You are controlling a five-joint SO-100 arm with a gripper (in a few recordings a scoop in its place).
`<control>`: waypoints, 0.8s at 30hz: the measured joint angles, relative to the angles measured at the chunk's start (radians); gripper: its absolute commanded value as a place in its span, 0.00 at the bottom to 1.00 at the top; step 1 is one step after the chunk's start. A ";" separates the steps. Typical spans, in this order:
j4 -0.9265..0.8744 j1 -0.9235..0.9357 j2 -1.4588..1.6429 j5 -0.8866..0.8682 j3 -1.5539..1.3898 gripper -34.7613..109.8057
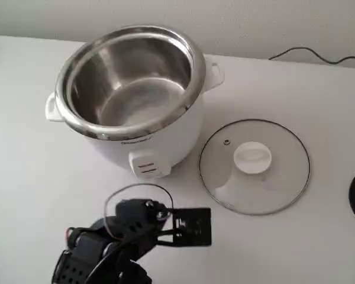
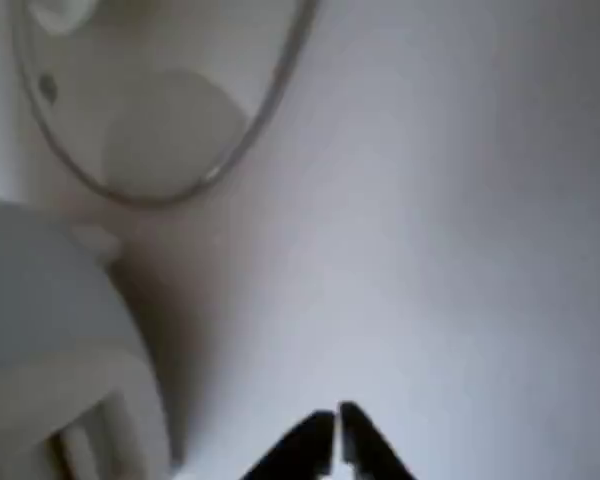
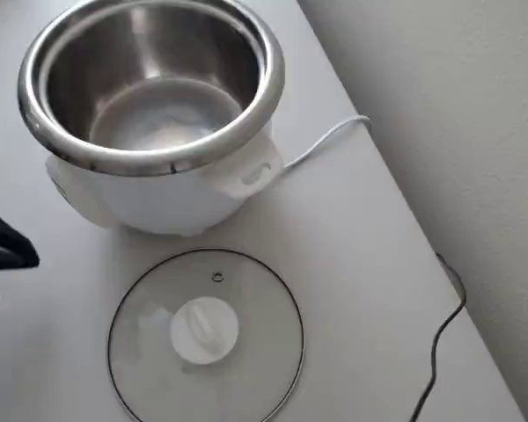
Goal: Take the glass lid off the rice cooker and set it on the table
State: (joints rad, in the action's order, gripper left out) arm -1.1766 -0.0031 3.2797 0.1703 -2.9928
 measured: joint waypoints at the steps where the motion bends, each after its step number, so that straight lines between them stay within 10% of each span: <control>1: 0.000 0.006 -0.002 -0.008 -0.002 0.24; 24: 0.000 0.020 0.002 -0.026 -0.002 0.24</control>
State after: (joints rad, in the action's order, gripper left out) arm -1.1766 0.0169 3.2812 0.1442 -2.9943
